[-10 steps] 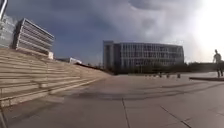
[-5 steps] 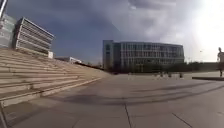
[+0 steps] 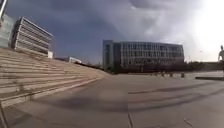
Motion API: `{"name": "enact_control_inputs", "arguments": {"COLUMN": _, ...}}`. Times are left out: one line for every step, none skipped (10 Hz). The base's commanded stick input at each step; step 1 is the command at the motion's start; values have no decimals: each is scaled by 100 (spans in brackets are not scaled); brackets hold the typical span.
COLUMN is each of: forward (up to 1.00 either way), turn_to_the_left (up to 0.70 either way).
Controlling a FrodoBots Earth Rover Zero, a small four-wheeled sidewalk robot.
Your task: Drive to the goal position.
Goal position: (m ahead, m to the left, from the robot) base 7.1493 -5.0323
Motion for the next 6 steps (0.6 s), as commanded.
{"name": "enact_control_inputs", "arguments": {"forward": 70, "turn_to_the_left": 0}}
{"name": "enact_control_inputs", "arguments": {"forward": 70, "turn_to_the_left": 0}}
{"name": "enact_control_inputs", "arguments": {"forward": 70, "turn_to_the_left": 0}}
{"name": "enact_control_inputs", "arguments": {"forward": 70, "turn_to_the_left": 0}}
{"name": "enact_control_inputs", "arguments": {"forward": 70, "turn_to_the_left": 0}}
{"name": "enact_control_inputs", "arguments": {"forward": 70, "turn_to_the_left": 0}}
